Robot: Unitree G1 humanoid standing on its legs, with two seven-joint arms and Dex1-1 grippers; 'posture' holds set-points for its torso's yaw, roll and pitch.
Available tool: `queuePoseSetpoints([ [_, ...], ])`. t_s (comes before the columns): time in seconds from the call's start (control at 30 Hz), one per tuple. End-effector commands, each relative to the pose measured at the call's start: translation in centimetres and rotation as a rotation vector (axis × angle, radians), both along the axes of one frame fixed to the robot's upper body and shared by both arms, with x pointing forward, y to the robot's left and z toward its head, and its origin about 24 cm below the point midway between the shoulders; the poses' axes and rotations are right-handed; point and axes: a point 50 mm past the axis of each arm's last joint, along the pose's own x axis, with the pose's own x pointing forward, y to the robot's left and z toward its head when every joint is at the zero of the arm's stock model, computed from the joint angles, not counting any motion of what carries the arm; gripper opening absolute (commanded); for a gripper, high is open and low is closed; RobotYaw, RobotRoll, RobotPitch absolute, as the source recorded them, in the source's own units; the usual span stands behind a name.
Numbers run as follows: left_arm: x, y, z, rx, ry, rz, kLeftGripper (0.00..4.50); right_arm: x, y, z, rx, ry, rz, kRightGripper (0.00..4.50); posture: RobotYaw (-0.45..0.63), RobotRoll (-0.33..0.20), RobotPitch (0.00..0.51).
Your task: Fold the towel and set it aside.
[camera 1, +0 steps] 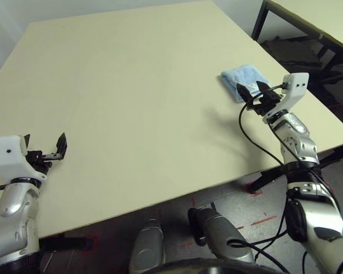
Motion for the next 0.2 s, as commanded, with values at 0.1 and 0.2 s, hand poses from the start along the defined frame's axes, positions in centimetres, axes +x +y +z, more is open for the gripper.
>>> queuePoseSetpoints([
  [0.1,-0.38,0.42,-0.23,0.003,0.01,0.029,4.5,0.04,-0.24,0.07,-0.02,-0.012,0.005,4.47,-0.1,0.0,0.119],
  [0.2,-0.2,0.3,-0.18,0.008,0.008,0.026,4.5,-0.05,0.11,-0.22,-0.016,-0.006,0.018,4.47,-0.1,0.0,0.119],
])
